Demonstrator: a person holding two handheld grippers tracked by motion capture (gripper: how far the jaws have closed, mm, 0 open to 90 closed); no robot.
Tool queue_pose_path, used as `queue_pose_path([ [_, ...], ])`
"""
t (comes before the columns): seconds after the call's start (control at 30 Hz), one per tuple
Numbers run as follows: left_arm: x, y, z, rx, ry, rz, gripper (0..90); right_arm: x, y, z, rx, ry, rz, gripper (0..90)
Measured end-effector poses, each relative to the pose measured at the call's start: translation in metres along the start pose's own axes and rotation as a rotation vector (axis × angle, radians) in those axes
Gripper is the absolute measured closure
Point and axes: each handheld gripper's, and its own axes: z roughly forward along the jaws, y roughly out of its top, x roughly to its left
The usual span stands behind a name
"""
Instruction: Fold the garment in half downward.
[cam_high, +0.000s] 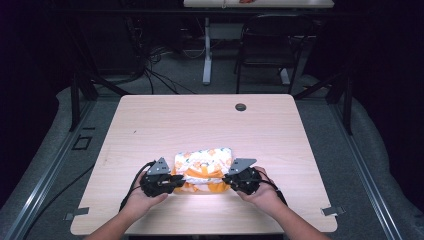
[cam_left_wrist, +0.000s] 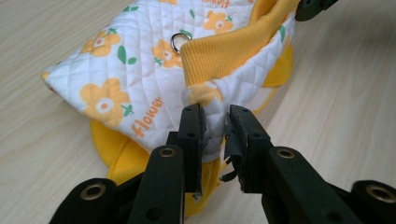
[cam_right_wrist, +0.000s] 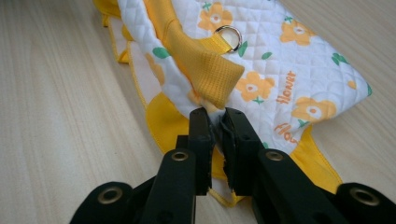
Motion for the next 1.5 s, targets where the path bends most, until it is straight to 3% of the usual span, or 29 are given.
queue_pose_path([
  [0.13, 0.001, 0.006, -0.010, -0.032, -0.001, -0.007, 73.0, 0.000, 0.000, -0.007, -0.024, 0.008, 0.015, 78.7],
  [0.2, 0.002, 0.012, -0.017, -0.057, 0.012, -0.013, 71.2, -0.001, 0.002, -0.016, -0.074, 0.014, 0.046, 77.3],
  [0.3, 0.006, 0.017, -0.021, -0.071, 0.037, -0.025, 70.3, -0.004, 0.004, -0.022, -0.103, -0.002, 0.059, 77.5],
  [0.43, 0.009, 0.020, -0.016, -0.066, 0.059, -0.047, 68.0, -0.010, 0.005, -0.018, -0.100, -0.056, 0.083, 77.3],
  [0.57, 0.014, 0.019, -0.004, -0.050, 0.069, -0.104, 65.1, -0.015, 0.005, -0.009, -0.079, -0.060, 0.105, 75.0],
  [0.77, 0.011, 0.008, 0.006, 0.017, 0.040, -0.080, 62.6, -0.010, 0.002, 0.000, -0.050, -0.023, 0.086, 73.4],
  [0.83, 0.008, 0.001, 0.011, 0.053, 0.045, -0.050, 61.7, -0.007, -0.004, 0.006, -0.017, -0.005, 0.079, 73.0],
  [1.03, 0.008, -0.002, 0.018, 0.084, 0.073, -0.032, 60.6, -0.005, -0.014, 0.014, -0.001, 0.001, 0.100, 72.2],
  [1.33, 0.019, 0.002, 0.031, 0.078, 0.114, -0.044, 60.4, -0.008, -0.017, 0.021, -0.001, -0.013, 0.110, 72.2],
  [1.5, 0.030, 0.009, 0.038, 0.065, 0.164, -0.063, 59.8, -0.016, -0.013, 0.027, -0.006, -0.039, 0.124, 71.9],
])
